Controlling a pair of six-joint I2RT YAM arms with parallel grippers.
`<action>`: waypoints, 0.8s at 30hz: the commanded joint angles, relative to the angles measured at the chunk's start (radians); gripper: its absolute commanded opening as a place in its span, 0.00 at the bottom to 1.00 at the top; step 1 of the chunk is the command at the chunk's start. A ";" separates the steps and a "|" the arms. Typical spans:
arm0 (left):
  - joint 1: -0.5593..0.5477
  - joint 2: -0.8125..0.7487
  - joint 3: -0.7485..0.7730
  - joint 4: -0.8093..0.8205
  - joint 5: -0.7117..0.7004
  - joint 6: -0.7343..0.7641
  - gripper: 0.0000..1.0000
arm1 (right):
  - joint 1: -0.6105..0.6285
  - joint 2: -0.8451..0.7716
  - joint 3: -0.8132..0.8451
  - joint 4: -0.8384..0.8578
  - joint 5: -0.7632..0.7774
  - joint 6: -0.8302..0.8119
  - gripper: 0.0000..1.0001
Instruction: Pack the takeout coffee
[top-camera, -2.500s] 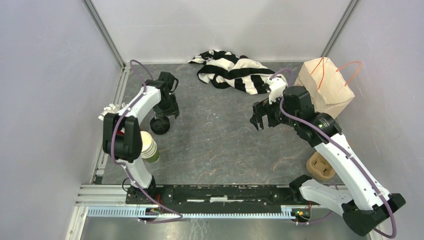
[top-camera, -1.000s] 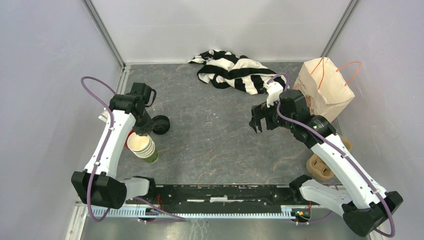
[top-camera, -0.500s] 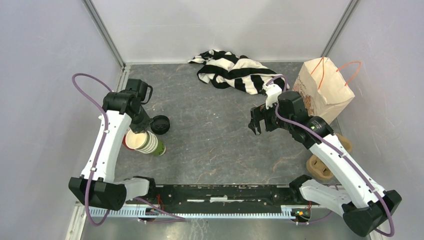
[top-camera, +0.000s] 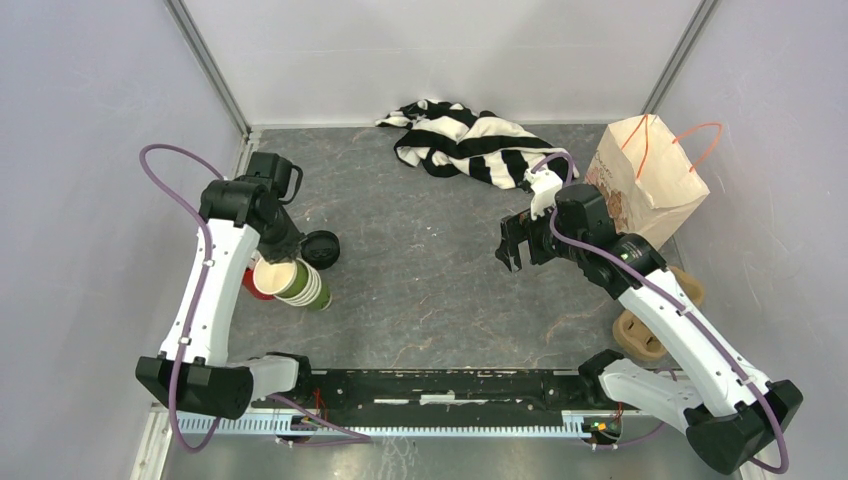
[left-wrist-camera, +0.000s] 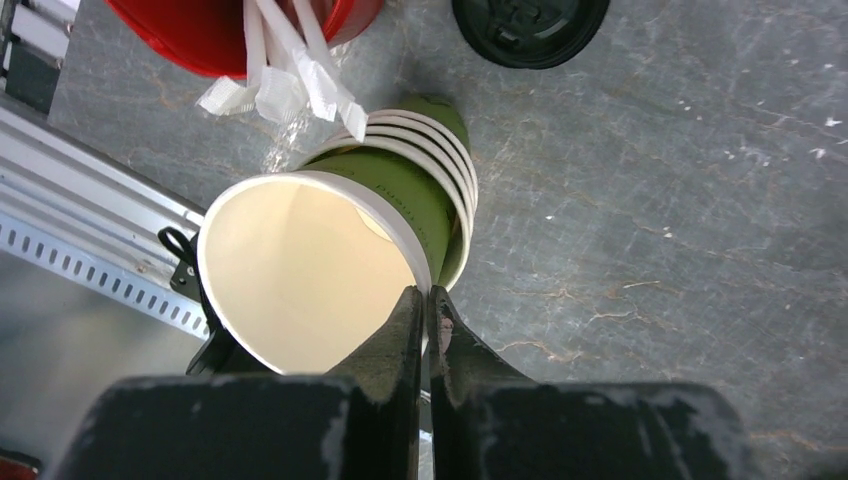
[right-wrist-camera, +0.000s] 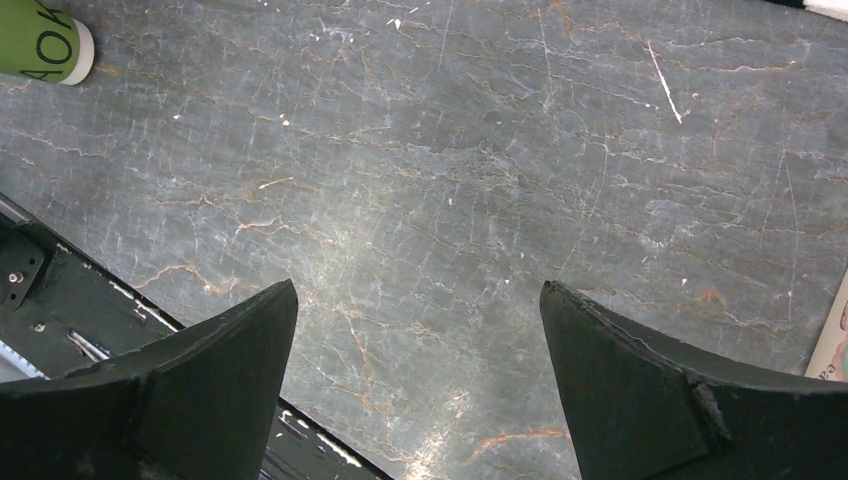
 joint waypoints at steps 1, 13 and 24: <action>0.004 0.014 0.095 0.000 0.016 0.069 0.02 | 0.006 -0.008 0.000 0.036 -0.010 0.007 0.98; 0.004 0.026 0.224 0.000 0.043 0.153 0.02 | 0.005 0.012 -0.003 0.045 -0.015 0.006 0.98; 0.004 0.030 0.393 0.002 0.171 0.290 0.02 | 0.005 0.044 -0.009 0.066 -0.060 0.026 0.98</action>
